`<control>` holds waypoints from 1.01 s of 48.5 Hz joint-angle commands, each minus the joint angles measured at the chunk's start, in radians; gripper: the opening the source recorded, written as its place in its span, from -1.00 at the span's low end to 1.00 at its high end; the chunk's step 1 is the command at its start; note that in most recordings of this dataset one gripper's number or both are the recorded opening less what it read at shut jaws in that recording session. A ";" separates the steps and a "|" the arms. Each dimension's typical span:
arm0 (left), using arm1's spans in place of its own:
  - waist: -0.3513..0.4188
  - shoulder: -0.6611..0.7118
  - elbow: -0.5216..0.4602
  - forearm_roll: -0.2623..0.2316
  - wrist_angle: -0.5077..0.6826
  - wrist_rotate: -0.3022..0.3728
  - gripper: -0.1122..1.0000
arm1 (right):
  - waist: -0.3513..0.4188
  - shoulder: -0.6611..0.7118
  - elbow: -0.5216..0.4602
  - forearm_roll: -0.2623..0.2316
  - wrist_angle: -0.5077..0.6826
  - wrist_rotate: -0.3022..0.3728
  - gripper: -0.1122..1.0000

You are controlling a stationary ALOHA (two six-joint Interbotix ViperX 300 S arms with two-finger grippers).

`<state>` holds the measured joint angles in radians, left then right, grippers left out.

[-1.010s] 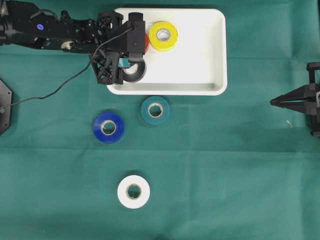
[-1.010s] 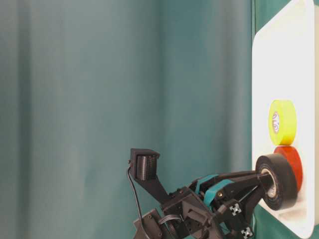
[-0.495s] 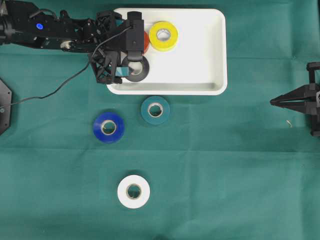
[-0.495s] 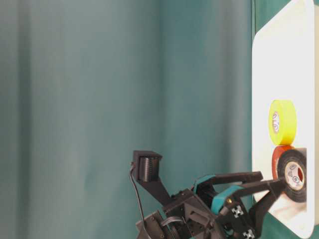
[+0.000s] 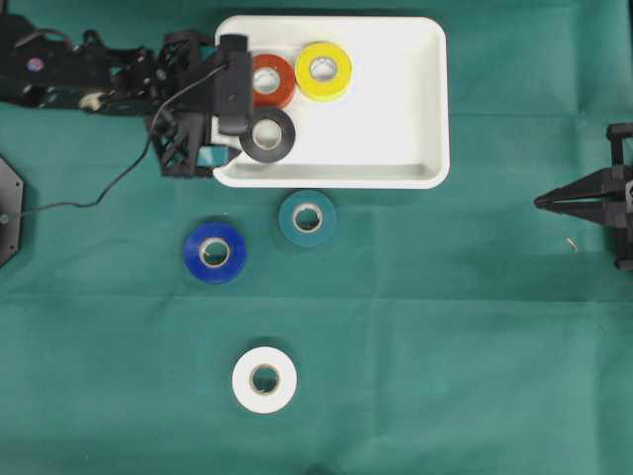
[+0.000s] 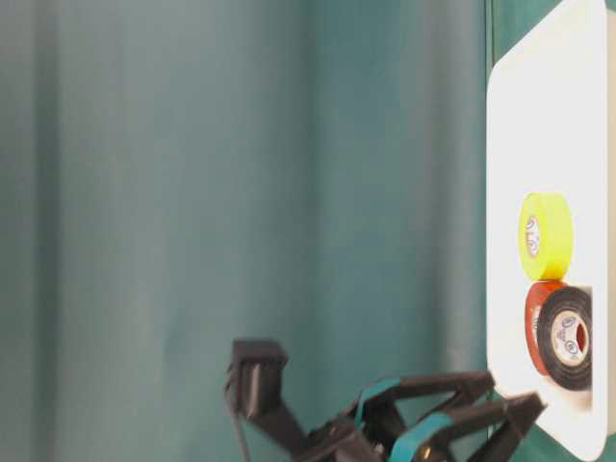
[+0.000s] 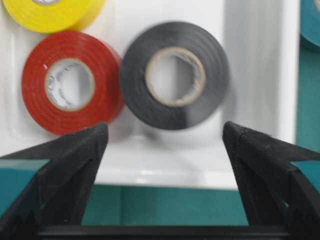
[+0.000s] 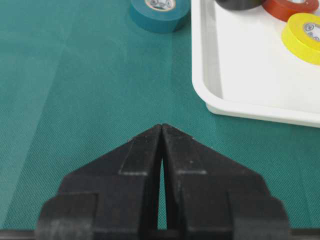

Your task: Put the tape into the white case with the left arm.

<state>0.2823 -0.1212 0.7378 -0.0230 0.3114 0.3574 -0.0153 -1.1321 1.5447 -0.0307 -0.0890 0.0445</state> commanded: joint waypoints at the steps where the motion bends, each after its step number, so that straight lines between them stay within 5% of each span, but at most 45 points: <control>1: -0.023 -0.069 0.021 -0.005 -0.017 -0.014 0.96 | 0.000 0.008 -0.011 -0.002 -0.009 0.002 -0.97; 17: -0.123 -0.224 0.130 -0.005 -0.020 -0.147 0.96 | 0.000 0.008 -0.011 -0.002 -0.009 0.002 -0.97; 49: -0.175 -0.525 0.339 -0.005 -0.017 -0.170 0.95 | -0.002 0.008 -0.011 -0.002 -0.011 0.002 -0.97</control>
<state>0.1120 -0.6213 1.0753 -0.0261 0.2991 0.1887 -0.0153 -1.1321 1.5447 -0.0307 -0.0890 0.0445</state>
